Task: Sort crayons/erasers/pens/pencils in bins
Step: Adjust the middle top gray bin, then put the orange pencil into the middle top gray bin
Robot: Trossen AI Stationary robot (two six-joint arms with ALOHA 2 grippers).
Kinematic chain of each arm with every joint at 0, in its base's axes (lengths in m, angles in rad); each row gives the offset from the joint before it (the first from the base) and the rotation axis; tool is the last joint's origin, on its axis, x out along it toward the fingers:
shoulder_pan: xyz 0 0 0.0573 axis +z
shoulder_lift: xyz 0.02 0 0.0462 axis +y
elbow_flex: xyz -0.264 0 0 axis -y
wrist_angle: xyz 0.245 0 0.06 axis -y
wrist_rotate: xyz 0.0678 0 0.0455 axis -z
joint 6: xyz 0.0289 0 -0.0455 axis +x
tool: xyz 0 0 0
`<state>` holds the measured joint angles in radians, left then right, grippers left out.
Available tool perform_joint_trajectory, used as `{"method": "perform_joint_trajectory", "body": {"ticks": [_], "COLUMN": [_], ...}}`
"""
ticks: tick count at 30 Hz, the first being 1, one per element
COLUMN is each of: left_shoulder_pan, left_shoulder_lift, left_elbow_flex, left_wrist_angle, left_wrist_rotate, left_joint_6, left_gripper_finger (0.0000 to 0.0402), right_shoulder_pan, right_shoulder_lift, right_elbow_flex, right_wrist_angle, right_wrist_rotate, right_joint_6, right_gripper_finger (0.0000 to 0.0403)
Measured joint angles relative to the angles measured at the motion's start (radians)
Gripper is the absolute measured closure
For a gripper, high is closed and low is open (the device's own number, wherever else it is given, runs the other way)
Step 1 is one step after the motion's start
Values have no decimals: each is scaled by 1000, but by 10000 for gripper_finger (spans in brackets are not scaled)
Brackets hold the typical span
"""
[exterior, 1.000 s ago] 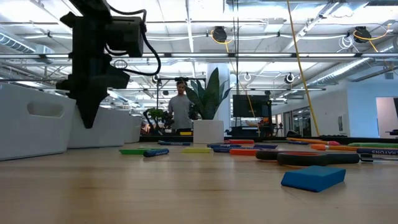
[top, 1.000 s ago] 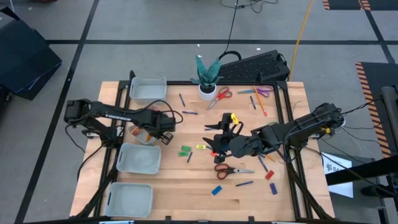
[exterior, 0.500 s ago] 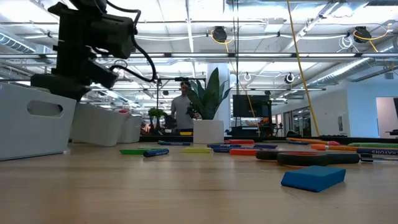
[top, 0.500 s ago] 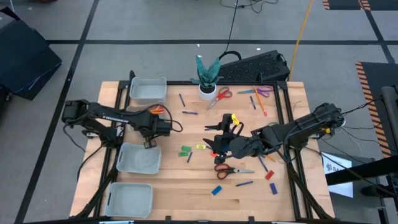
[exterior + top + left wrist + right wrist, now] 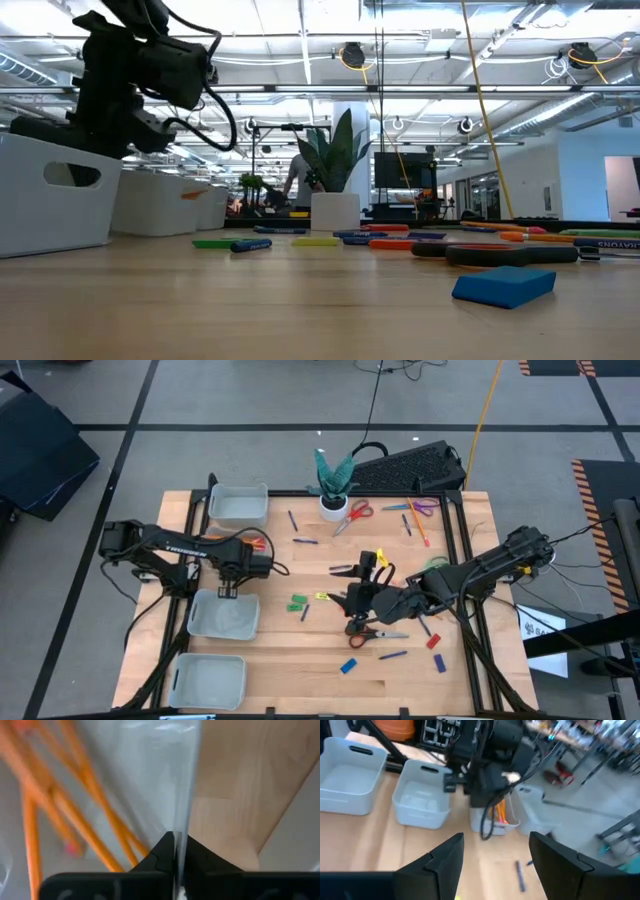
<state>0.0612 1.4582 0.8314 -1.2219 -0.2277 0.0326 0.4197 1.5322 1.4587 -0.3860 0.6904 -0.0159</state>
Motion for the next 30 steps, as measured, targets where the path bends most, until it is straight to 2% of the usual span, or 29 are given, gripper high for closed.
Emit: {"method": "perform_joint_trajectory", "body": {"ticks": [5, 9, 13, 15, 18, 22, 25, 30], "left_shoulder_pan": [0, 0, 0, 0, 0, -1, -2, -31], "left_shoulder_lift": [0, 0, -8, -45, -129, -236, -325, -430], "left_elbow_flex": [12, 55, 142, 191, 262, 339, 352, 341], "left_wrist_angle": [-35, -148, -353, -350, -280, -127, 50, 349], "left_wrist_rotate": [-6, -5, 27, 57, 125, 105, 102, 104], "left_joint_6": [-13, -46, -103, -139, -238, -374, -459, -540], "left_gripper_finger": [305, 249, 214, 207, 202, 202, 201, 201], "right_shoulder_pan": [-10, -33, -69, -98, -137, -196, -258, -342], "right_shoulder_lift": [1, -2, -35, -46, -48, -52, -48, -48], "right_elbow_flex": [-42, -45, -44, -44, -46, -111, -219, -461], "right_wrist_angle": [-31, -73, -250, -387, -622, -805, -800, -639], "right_wrist_rotate": [-88, -126, -210, -259, -285, -307, -381, -517], "right_joint_6": [133, 193, 320, 401, 566, 730, 784, 853], "right_gripper_finger": [183, 183, 183, 183, 183, 183, 185, 198]}}
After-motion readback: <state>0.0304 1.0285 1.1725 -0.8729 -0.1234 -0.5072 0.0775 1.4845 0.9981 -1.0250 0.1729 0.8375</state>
